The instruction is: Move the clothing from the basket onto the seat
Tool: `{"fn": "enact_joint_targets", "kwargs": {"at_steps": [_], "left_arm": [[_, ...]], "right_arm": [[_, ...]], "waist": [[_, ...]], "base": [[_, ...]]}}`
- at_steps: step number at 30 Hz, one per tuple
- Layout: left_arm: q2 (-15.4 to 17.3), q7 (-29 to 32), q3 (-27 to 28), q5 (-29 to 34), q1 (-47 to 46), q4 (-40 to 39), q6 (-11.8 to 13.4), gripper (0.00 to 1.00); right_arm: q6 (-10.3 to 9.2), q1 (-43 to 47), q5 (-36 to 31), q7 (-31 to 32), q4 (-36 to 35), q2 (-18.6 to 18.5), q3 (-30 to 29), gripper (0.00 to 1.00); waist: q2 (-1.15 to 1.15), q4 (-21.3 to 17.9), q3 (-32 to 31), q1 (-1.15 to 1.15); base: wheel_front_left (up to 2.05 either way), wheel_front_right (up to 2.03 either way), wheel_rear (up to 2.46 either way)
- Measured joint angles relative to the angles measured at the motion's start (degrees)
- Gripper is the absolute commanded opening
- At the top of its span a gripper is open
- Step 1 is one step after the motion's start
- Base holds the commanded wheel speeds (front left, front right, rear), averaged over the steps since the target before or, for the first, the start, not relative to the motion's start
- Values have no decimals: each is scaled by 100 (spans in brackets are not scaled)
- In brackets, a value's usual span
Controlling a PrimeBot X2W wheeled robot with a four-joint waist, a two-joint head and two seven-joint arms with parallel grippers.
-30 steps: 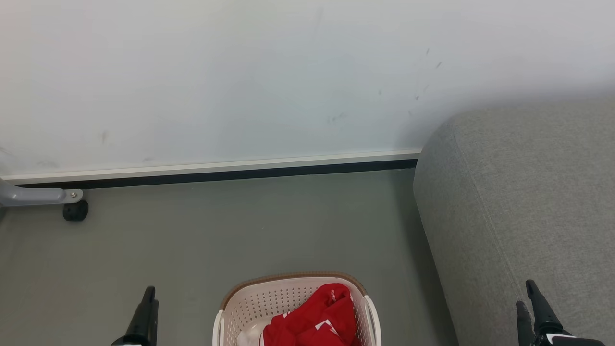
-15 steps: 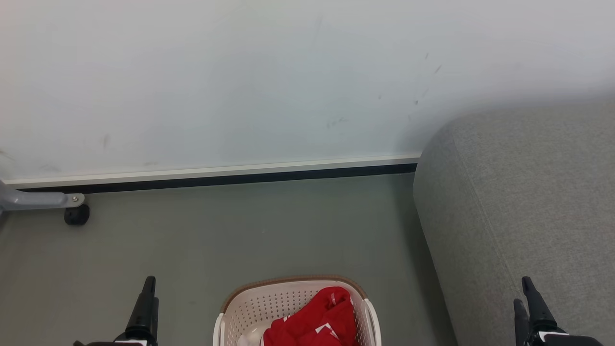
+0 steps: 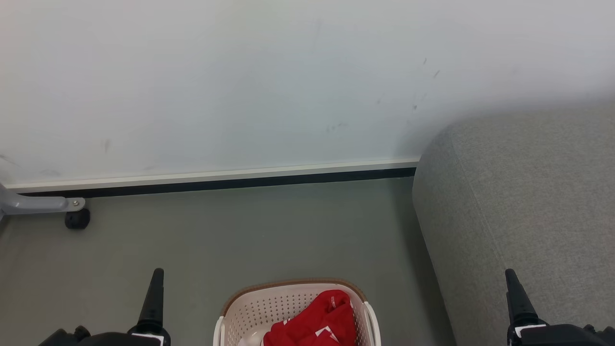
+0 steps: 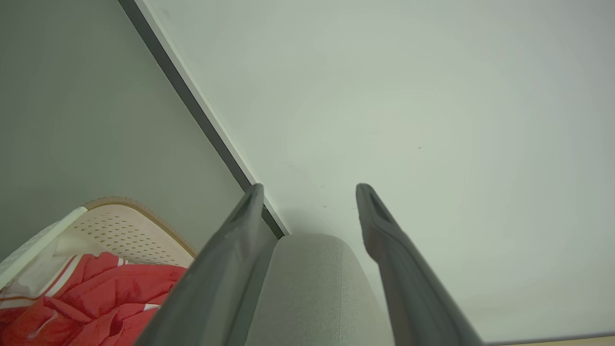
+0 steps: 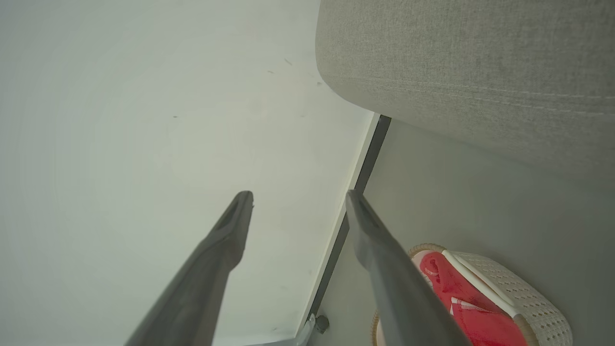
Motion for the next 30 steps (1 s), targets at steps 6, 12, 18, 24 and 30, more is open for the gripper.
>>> {"fn": "enact_joint_targets", "kwargs": {"at_steps": [6,12,18,24,30], "left_arm": [[110,-100,-171,680,24,-88,97,100],[176,-204,-285,1258,60,-188,156,100],[256,-318,-366,1770,147,-237,247,100],[325,-450,-416,2304,226,-293,336,100],[379,-553,-466,2791,285,-356,403,100]], "right_arm": [[-93,1,-552,-103,-71,-101,208,100],[-153,44,-1092,-204,-134,-199,423,100],[-249,57,-1585,-328,-178,-246,595,100],[-303,61,-2018,-449,-221,-303,732,100],[-397,80,-2443,-556,-277,-352,862,100]], "waist": [[0,-2,-28,0],[0,-1,-58,0],[0,-4,-91,0],[0,-10,-126,0],[0,-13,-160,0]], "base": [[0,0,0],[0,0,0],[0,0,0],[0,0,0],[0,0,0]]}}
